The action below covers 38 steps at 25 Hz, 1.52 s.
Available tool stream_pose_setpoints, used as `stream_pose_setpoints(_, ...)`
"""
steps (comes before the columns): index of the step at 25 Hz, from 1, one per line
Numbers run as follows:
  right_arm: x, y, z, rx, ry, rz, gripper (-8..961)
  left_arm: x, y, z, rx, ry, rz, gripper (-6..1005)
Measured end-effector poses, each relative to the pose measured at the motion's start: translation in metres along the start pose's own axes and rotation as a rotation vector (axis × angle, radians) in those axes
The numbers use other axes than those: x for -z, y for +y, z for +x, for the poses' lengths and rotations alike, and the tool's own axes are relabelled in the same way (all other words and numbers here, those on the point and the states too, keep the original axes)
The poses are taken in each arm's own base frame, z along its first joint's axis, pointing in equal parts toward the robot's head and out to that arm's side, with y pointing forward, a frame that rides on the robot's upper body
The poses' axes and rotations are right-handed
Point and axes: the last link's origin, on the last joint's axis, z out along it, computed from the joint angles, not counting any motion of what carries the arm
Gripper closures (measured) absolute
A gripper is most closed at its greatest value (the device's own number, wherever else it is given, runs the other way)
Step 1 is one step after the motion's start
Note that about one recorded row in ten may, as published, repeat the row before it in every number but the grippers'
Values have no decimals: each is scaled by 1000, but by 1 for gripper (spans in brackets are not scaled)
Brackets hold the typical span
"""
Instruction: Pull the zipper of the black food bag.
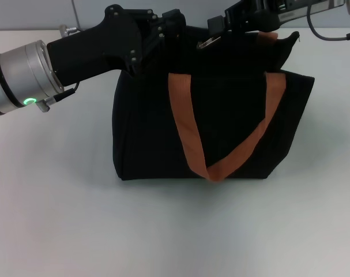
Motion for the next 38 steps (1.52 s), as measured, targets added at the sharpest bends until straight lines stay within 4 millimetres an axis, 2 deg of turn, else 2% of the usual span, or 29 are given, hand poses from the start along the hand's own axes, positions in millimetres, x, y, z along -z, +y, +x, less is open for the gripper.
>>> stream_pose_setpoints(15, 0, 1, 1, 1, 5, -6, 955, -1, 0, 1, 1, 1, -2, 964)
stream_pose_setpoints(27, 4, -2, 22, 3, 39, -55, 955, 0, -1, 1, 1, 5, 2, 965)
stream_pose_setpoints(36, 4, 2, 23, 31, 18, -101, 902, -2, -1, 2, -2, 8, -5, 964)
stream_pose_setpoints(38, 4, 3, 22, 43, 15, -92, 833, -2, -1, 3, -2, 9, -6, 964)
